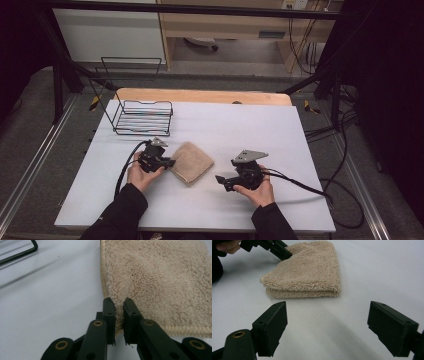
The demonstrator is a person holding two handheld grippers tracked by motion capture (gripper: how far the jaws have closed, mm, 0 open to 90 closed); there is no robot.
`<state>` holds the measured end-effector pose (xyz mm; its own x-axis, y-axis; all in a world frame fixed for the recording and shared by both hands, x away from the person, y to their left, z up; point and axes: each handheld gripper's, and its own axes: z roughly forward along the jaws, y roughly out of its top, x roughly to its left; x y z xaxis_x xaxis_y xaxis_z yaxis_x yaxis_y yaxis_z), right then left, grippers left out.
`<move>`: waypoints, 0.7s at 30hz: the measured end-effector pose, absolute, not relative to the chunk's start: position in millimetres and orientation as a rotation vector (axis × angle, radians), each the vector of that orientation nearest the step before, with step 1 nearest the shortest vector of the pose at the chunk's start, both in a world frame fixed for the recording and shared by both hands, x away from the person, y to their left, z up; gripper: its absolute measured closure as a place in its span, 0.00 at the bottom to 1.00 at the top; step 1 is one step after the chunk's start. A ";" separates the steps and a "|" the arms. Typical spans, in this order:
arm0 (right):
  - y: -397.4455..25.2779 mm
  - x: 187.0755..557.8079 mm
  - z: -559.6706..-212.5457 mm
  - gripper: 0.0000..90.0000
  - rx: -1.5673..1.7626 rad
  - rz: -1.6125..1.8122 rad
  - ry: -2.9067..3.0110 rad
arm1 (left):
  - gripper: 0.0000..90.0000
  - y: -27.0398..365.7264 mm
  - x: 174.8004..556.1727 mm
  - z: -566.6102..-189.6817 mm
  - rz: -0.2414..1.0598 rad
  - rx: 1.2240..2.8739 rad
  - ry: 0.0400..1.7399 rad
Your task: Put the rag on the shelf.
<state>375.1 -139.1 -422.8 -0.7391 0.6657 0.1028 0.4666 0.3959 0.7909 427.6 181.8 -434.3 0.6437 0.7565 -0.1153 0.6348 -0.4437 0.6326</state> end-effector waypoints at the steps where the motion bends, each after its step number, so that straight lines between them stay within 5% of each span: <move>1: -139.1 375.1 -423.0 0.18 0.999 1.257 2.426 | 0.91 182.6 425.3 -432.0 0.245 2.204 1.080; 15: -137.8 375.6 -423.2 0.20 1.009 1.298 2.424 | 0.92 196.1 372.5 -418.7 0.270 2.156 1.144; 21: -136.2 376.9 -425.0 0.21 1.024 1.305 2.427 | 0.92 191.9 388.4 -427.9 0.330 2.146 1.147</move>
<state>376.9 -136.2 -425.0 -0.7394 0.6584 0.1408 0.4804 0.3694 0.7955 388.4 191.9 -427.9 0.5808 0.8093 -0.0876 0.6392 -0.3868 0.6647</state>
